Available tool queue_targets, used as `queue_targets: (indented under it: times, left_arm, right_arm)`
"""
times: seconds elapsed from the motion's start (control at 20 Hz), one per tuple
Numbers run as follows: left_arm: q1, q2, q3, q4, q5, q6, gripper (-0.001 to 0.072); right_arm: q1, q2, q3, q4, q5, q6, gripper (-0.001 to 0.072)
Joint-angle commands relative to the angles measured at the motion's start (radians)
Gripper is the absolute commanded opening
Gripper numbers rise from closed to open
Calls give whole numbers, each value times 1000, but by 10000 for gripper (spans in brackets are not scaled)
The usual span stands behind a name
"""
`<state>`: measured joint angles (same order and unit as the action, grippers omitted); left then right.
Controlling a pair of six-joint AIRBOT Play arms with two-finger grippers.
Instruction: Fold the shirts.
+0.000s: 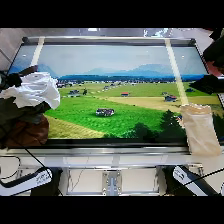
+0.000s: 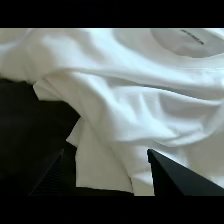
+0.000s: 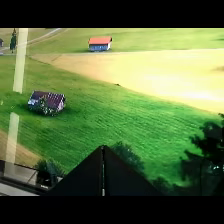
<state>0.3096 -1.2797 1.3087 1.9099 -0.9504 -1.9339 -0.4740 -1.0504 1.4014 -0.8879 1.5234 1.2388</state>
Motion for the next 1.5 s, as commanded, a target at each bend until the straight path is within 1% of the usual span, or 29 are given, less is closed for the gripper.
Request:
queue_targets:
  times: [0.0,0.05,0.15,0.25,0.35,0.45,0.5,0.55,0.6,0.65,0.8,0.85,0.9,1.0,1.05,1.1,1.15,1.35,1.45]
  left_arm:
    - [174,-110,0,-288,72,17,603]
    - [192,-146,0,-358,93,42,603]
    - [199,-205,0,-415,139,42,604]
    - [199,-251,0,-486,225,42,604]
    - [197,-285,0,-594,313,43,603]
    - [195,-314,0,-656,364,43,587]
    - [195,-327,1,-667,368,44,484]
    - [195,-335,1,-667,367,58,281]
    - [195,-338,1,-666,366,73,27]
    - [195,-335,2,-667,366,88,15]
    - [190,-274,2,-686,351,94,14]
    - [179,-233,2,-718,344,120,15]
    - [164,-189,2,-770,328,172,14]
    - [109,-92,2,-922,254,314,14]
    - [66,-45,2,-992,215,384,15]
    - [15,-8,2,-1038,189,427,14]
    - [-48,26,2,-1067,164,451,15]
    - [-358,80,2,-1073,76,458,15]
    - [-537,67,2,-1073,72,458,15]
  right_arm:
    - [1,1,0,19,-97,2,14]
    - [1,1,0,36,-139,2,14]
    - [1,1,0,83,-179,2,14]
    - [1,2,0,142,-180,2,14]
    - [1,2,0,195,-180,2,14]
    - [1,2,0,232,-180,2,14]
    - [1,2,0,239,-180,2,14]
    - [1,2,0,244,-181,2,14]
    - [1,2,0,245,-181,2,15]
    - [1,2,0,245,-182,2,14]
    - [1,3,0,248,-172,9,15]
    - [1,2,0,261,-155,10,14]
    - [1,3,0,279,-140,9,14]
    - [1,3,0,338,-122,9,15]
    - [1,3,0,380,-107,9,14]
    - [1,3,0,423,-85,9,14]
    - [1,3,6,451,-59,9,14]
    - [1,3,84,462,73,9,14]
    - [1,3,137,462,106,8,14]
